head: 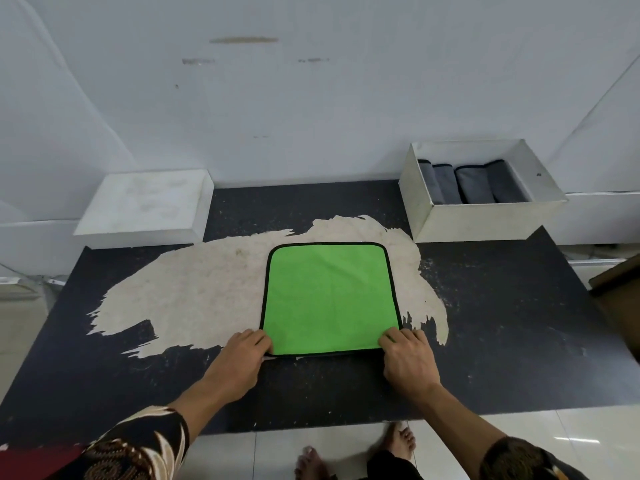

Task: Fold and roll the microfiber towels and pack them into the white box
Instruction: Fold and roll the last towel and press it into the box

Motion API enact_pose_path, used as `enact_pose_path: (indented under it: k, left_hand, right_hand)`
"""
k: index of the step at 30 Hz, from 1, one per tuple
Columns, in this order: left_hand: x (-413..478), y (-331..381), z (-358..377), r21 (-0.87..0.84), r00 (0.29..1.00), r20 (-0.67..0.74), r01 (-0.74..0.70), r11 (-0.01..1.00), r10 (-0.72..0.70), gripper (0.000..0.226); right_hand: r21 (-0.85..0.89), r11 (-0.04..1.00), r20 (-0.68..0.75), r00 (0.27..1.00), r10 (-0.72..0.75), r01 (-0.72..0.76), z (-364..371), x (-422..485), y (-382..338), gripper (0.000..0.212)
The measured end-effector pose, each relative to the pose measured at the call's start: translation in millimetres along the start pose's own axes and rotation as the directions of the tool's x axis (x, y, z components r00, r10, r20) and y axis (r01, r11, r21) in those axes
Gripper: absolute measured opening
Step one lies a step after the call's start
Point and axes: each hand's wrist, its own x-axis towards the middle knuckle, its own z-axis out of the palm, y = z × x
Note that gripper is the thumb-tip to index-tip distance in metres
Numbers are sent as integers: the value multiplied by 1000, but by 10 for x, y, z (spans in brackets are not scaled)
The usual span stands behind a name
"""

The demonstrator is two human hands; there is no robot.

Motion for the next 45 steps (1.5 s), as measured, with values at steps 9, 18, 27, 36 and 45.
enact_pose_path:
  k: [9, 18, 27, 36, 45]
  left_hand:
    - [-11, 22, -8, -79, 1000, 1, -6, 997, 7, 19]
    - [144, -16, -105, -344, 996, -50, 57, 937, -79, 22]
    - [1029, -83, -574, -620, 796, -91, 425, 660, -598, 14]
    - [1547, -160, -592, -621, 692, -5, 564, 544, -722, 21]
    - [1685, -215, -545, -518, 650, 127, 687, 509, -749, 19]
  right_hand:
    - [109, 991, -1, 997, 77, -76, 42, -190, 72, 23]
    - [581, 739, 84, 928, 362, -341, -252, 78, 341, 20]
    - [796, 418, 187, 834, 518, -438, -410, 1290, 551, 16]
    - [773, 380, 271, 806, 525, -508, -264, 1828, 680, 15]
    - [735, 452, 261, 827, 499, -505, -147, 2099, 716, 17]
